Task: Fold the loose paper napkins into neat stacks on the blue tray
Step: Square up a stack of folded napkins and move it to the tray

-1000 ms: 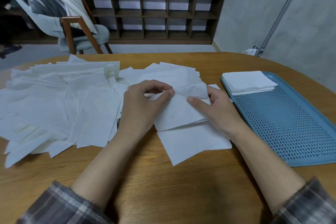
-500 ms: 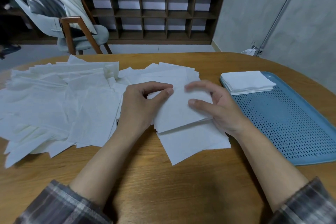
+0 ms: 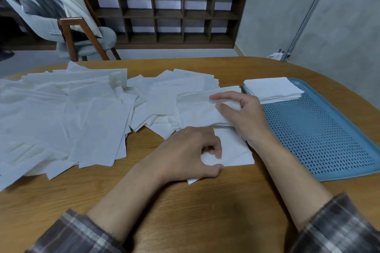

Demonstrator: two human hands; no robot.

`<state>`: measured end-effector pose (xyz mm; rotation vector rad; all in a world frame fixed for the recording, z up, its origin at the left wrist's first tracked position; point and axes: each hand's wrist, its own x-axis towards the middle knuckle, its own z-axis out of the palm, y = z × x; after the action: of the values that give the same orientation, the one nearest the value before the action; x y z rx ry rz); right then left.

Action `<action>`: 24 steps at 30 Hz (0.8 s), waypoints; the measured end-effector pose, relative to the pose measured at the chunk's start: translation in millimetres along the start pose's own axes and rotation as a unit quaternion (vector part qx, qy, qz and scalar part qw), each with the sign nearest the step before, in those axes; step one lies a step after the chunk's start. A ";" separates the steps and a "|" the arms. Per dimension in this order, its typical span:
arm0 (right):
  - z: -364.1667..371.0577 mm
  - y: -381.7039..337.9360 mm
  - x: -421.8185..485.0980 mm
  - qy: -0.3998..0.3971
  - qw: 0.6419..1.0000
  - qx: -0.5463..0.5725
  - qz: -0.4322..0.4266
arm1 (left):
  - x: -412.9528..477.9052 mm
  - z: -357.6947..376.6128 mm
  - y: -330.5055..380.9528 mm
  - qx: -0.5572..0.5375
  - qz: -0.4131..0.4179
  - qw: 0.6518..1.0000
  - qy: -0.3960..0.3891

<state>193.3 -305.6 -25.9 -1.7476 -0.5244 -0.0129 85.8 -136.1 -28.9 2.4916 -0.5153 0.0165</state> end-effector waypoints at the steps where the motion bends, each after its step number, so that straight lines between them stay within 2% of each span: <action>1: -0.2 -0.2 -0.2 -0.002 1.000 0.003 0.000 | -0.2 -0.5 0.8 0.002 0.002 1.000 -0.001; 6: -0.8 -0.5 -0.2 -0.015 1.000 0.004 -0.001 | -1.7 -3.3 1.1 -0.046 0.001 0.999 -0.003; 10: -1.3 -0.2 -0.4 -0.022 1.000 0.000 -0.008 | -1.7 -11.3 -3.7 -0.117 -0.033 0.992 -0.022; 17: -3.1 0.9 0.3 -0.036 0.999 0.022 0.015 | -4.6 -26.2 -0.8 -0.158 -0.082 0.984 -0.030; 20: -1.0 -0.6 2.0 -0.035 0.996 0.074 0.038 | -7.3 -35.3 0.9 -0.214 -0.094 0.972 0.017; 24: -2.2 -0.6 3.3 -0.062 0.978 0.161 0.116 | -6.6 -39.8 -2.3 -0.203 -0.112 0.963 0.140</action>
<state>196.7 -306.4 -23.9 -1.4863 -0.3860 0.3308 84.6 -110.0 1.9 2.0843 -0.1003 0.1573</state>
